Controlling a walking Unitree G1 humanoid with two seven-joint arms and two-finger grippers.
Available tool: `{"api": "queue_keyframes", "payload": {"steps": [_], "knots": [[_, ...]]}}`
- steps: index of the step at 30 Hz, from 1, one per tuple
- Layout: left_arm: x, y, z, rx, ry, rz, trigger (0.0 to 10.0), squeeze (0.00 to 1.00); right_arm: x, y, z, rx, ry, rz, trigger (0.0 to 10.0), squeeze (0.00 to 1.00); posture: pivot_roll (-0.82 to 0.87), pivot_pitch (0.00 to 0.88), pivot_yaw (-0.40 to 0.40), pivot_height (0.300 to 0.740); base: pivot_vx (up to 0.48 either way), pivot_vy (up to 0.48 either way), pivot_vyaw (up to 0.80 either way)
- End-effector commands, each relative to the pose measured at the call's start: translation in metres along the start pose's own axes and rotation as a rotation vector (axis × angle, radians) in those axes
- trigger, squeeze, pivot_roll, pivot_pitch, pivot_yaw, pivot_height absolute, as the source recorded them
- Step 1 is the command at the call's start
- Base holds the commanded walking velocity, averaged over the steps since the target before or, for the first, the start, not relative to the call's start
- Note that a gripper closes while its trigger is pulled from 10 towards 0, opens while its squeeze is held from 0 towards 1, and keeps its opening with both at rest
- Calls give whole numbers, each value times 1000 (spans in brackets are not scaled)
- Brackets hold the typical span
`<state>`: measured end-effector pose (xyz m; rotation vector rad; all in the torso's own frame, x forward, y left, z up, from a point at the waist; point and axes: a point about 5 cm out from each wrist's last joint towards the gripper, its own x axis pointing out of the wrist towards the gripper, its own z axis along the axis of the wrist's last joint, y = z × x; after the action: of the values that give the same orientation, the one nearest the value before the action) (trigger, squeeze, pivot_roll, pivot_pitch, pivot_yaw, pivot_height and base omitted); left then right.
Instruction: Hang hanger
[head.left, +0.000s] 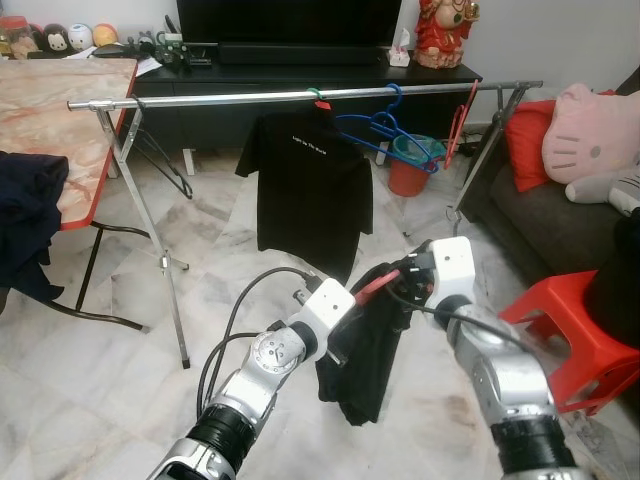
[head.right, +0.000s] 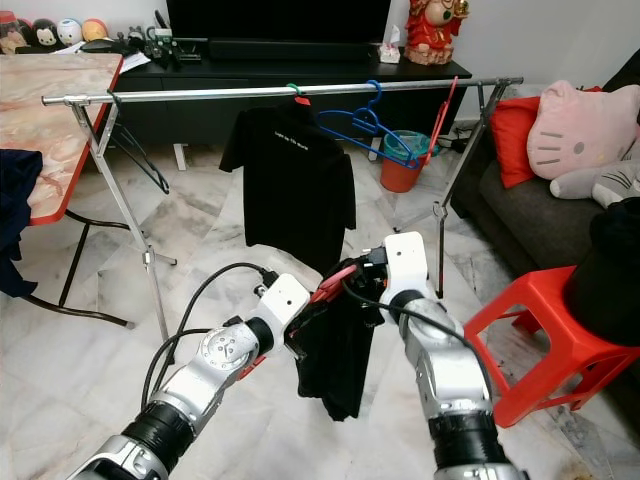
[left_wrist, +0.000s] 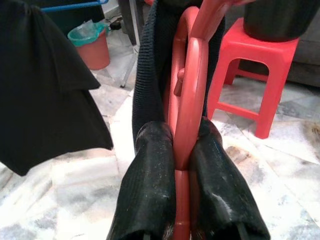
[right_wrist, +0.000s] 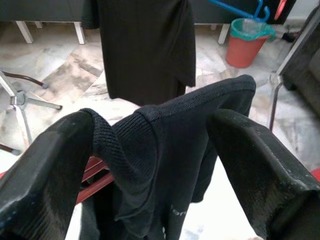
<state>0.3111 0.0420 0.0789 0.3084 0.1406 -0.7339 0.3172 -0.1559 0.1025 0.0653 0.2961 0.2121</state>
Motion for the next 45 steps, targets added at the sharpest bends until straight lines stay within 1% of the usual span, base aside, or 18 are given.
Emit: {"api": "queue_keyframes", "payload": {"steps": [1,5,9,12,15,17,18,19,22,23,25,27,30,32,34,38,40,45], "knots": [[-28,37,-43,-95,169,177,10000,0,-16,-35,18,80,-142,-111,10000,0,-44,0,-119,740,0,0,0],[-29,37,-44,-95,167,183,10000,0,-23,-30,10,108,-166,-82,10000,0,-44,0,-117,740,0,0,0],[-31,37,-43,-92,155,191,10000,0,-33,-30,6,123,-219,-96,10000,0,-52,0,-111,740,0,0,0],[-32,40,-42,-98,137,211,10000,0,-40,-31,6,176,-289,-88,10000,0,-55,0,-109,740,0,0,0],[-32,42,-41,-107,134,216,10000,0,-41,-33,2,188,-294,-88,10000,0,-54,0,-108,740,0,0,0],[-31,42,-38,-152,120,216,10000,0,-39,-34,-5,152,-254,-99,10000,0,-52,0,-109,740,0,0,0],[-30,42,-35,-201,95,210,10000,0,-39,-34,-8,109,-236,-103,10000,0,-52,0,-109,740,0,0,0],[-29,41,-32,-219,79,193,10000,0,-38,-34,-9,104,-236,-98,10000,0,-52,0,-108,740,0,0,0],[-28,33,-22,-247,29,94,10000,0,-38,-34,-9,89,-235,-93,10000,0,-54,0,-108,740,0,0,0],[-29,28,-19,-253,17,36,10000,0,-37,-35,-9,83,-233,-97,10000,0,-54,0,-108,740,0,0,0],[-31,17,-14,-234,15,-85,10000,0,-36,-36,-8,71,-234,-97,10000,0,-51,0,-109,740,0,0,0],[-34,7,-14,-190,50,-182,10000,0,-33,-34,-4,60,-244,-85,10000,0,-50,0,-109,740,0,0,0],[-36,1,-14,-156,72,-230,10000,0,-30,-30,-1,39,-244,-67,10000,0,-50,0,-110,740,0,0,0],[-37,-3,-13,-157,77,-263,10000,0,-27,-27,1,13,-239,-54,10000,0,-49,0,-111,740,0,0,0],[-40,-13,-8,-147,83,-345,10000,0,-20,-20,7,-59,-239,-27,10000,0,-47,0,-112,740,0,0,0],[-43,-17,-6,-143,99,-383,10000,0,-15,-15,10,-114,-233,-2,10000,0,-46,0,-114,740,0,0,0],[-44,-18,-4,-145,102,-390,10000,0,-6,-14,11,-234,-174,-12,10000,0,-43,0,-115,740,0,0,0],[-43,-17,-5,-139,115,-377,10000,0,3,-17,4,-261,-58,-41,10000,0,-42,0,-119,740,0,0,0]]}}
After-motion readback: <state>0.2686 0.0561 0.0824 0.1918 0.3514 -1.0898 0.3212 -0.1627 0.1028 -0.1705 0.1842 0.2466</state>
